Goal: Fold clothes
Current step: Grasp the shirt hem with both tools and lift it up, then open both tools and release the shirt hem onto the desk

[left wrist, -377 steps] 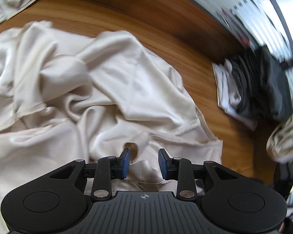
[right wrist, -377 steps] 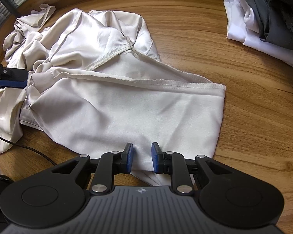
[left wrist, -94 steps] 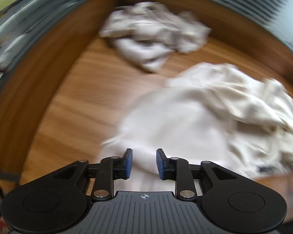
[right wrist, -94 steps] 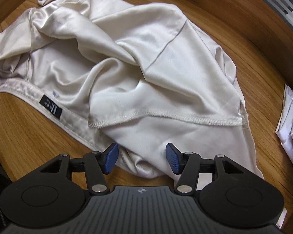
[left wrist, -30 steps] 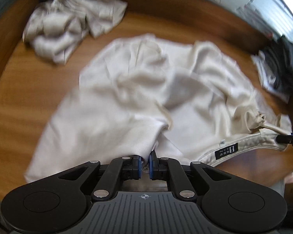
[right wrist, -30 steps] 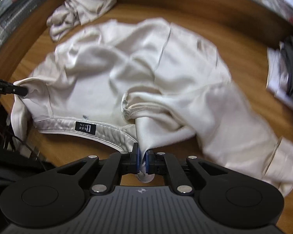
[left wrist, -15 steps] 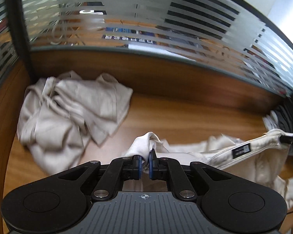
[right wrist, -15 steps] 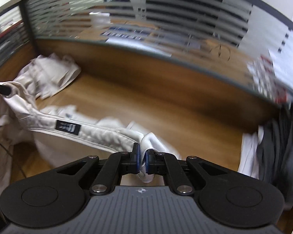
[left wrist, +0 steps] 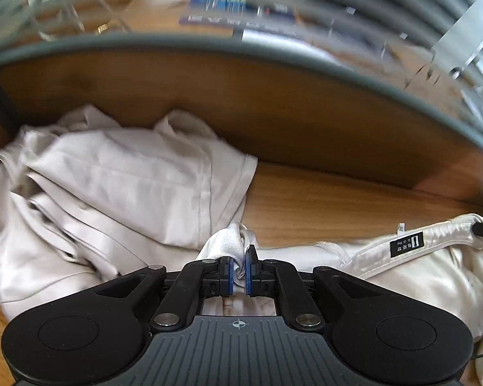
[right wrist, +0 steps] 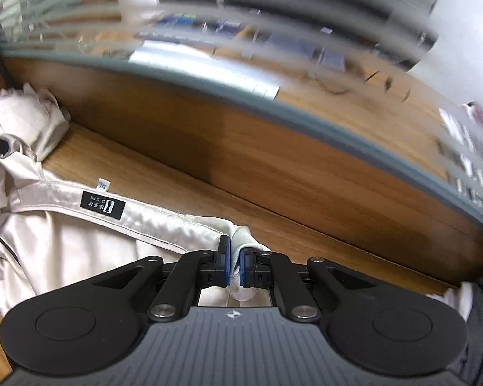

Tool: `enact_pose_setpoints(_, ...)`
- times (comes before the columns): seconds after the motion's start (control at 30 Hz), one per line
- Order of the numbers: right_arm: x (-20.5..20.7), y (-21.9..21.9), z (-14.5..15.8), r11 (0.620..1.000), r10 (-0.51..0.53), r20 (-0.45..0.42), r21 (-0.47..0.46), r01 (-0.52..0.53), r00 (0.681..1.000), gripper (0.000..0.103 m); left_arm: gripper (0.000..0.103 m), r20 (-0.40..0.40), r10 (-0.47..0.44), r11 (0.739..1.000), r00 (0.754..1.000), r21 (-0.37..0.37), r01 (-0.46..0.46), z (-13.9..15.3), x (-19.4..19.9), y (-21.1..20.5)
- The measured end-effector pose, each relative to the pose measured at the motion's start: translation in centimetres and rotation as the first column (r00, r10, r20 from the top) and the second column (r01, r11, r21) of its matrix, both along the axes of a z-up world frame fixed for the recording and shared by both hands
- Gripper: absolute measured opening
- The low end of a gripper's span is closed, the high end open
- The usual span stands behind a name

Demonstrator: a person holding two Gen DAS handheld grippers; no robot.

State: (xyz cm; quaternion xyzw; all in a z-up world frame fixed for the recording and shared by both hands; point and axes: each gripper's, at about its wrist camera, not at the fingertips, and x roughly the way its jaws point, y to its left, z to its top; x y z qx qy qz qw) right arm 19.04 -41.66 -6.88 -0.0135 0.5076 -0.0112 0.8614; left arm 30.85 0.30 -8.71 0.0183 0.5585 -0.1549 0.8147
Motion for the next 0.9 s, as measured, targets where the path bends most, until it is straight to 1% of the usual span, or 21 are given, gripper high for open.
enact_pose_setpoints(0.1,0.8,-0.2,-1.9,1.0,0.007,-0.03,-0.001,-0.007,1.0,0.006,0.01,-0.016,-0.003,1.0,1.0,0.007,0.004,-1.3,0.2,-0.1)
enact_pose_setpoints(0.13,1.0,-0.3,-2.3,1.0,0.007,-0.037,0.0,-0.007,0.999,0.006,0.012,-0.018,-0.005,1.0,1.0,0.003,0.005,-1.5,0.2,-0.1)
enact_pose_setpoints(0.17,1.0,-0.5,-2.6,1.0,0.004,-0.042,0.003,-0.004,0.999,0.007,0.015,-0.018,-0.01,1.0,1.0,-0.004,0.01,-1.5,0.1,-0.1)
enact_pose_setpoints(0.23,0.7,-0.7,-2.6,1.0,0.001,-0.046,0.015,-0.001,0.999,0.009,0.017,-0.002,-0.018,1.0,1.0,-0.015,0.018,-0.9,-0.3,0.0)
enact_pose_setpoints(0.27,0.3,-0.6,-2.3,1.0,0.002,-0.044,0.016,-0.002,0.999,0.015,0.022,0.008,-0.021,1.0,1.0,-0.02,0.021,-0.4,-0.7,0.1)
enact_pose_setpoints(0.37,-0.8,0.0,-1.1,1.0,0.007,-0.032,0.017,-0.007,0.999,0.016,0.034,0.031,-0.022,0.999,0.999,-0.035,0.023,1.3,-2.3,0.5)
enact_pose_setpoints(0.4,-1.2,0.1,-0.5,1.0,0.01,-0.028,0.021,-0.009,1.0,0.017,0.035,0.036,-0.023,0.999,0.999,-0.038,0.024,2.0,-3.1,0.7)
enact_pose_setpoints(0.5,-3.8,0.9,1.5,1.0,0.01,-0.01,0.03,-0.01,1.0,0.02,0.039,0.042,-0.019,0.999,0.999,-0.042,0.021,3.7,-5.8,1.4)
enact_pose_setpoints(0.63,-7.7,1.7,3.6,0.999,0.005,0.003,0.052,-0.005,1.0,0.021,0.043,0.031,-0.008,0.999,0.999,-0.041,0.009,5.4,-9.6,2.3)
enact_pose_setpoints(0.73,-10.9,2.2,3.7,0.998,-0.01,-0.003,0.069,0.01,1.0,0.022,0.045,0.026,0.002,1.0,1.0,-0.03,-0.001,6.1,-12.9,3.1)
enact_pose_setpoints(0.8,-13.0,2.4,3.1,0.996,-0.024,-0.018,0.084,0.026,1.0,0.023,0.046,0.014,0.015,0.999,1.0,-0.032,-0.015,6.2,-15.1,3.6)
enact_pose_setpoints(0.9,-16.2,2.8,1.9,0.993,-0.047,-0.043,0.103,0.051,0.998,0.023,0.048,-0.002,0.024,0.999,1.0,-0.034,-0.024,5.4,-17.6,4.0)
